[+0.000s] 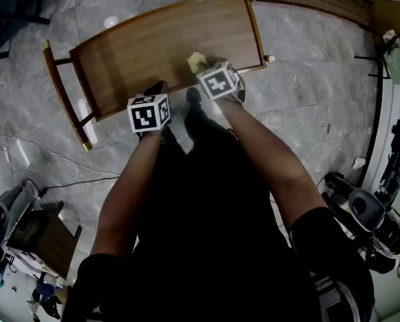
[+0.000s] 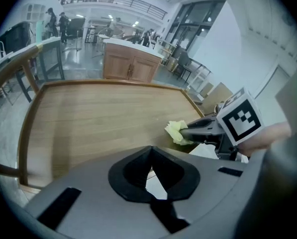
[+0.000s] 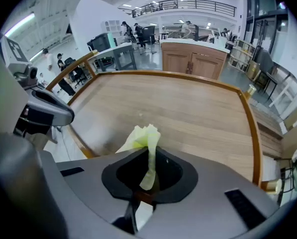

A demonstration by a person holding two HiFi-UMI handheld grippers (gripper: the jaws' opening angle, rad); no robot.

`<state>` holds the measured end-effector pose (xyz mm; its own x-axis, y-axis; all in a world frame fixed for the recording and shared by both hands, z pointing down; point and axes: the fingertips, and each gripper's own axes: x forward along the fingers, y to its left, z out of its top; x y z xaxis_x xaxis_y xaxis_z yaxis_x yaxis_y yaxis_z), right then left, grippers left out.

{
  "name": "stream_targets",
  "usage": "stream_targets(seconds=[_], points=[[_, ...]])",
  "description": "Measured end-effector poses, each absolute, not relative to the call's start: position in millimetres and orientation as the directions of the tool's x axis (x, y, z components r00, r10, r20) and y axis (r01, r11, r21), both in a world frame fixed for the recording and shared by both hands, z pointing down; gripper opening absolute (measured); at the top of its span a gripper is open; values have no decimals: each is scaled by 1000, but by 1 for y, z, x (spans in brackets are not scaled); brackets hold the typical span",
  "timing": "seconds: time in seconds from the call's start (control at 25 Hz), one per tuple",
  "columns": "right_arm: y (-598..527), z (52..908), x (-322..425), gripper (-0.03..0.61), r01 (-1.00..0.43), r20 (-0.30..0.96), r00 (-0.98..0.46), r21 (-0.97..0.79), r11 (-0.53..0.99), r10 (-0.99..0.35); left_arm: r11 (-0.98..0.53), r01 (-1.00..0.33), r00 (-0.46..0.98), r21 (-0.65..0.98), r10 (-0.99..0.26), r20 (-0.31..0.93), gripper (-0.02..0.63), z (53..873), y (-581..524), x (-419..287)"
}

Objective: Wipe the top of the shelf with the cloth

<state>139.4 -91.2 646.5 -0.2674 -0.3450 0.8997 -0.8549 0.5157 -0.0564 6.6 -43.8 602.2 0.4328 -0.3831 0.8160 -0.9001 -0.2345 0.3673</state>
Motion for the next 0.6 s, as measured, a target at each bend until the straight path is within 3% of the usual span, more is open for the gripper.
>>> stream_targets(seconds=[0.6], points=[[-107, 635, 294, 41, -942, 904, -65, 84, 325, -422, -287, -871, 486, 399, -375, 790, 11, 600, -57, 91]])
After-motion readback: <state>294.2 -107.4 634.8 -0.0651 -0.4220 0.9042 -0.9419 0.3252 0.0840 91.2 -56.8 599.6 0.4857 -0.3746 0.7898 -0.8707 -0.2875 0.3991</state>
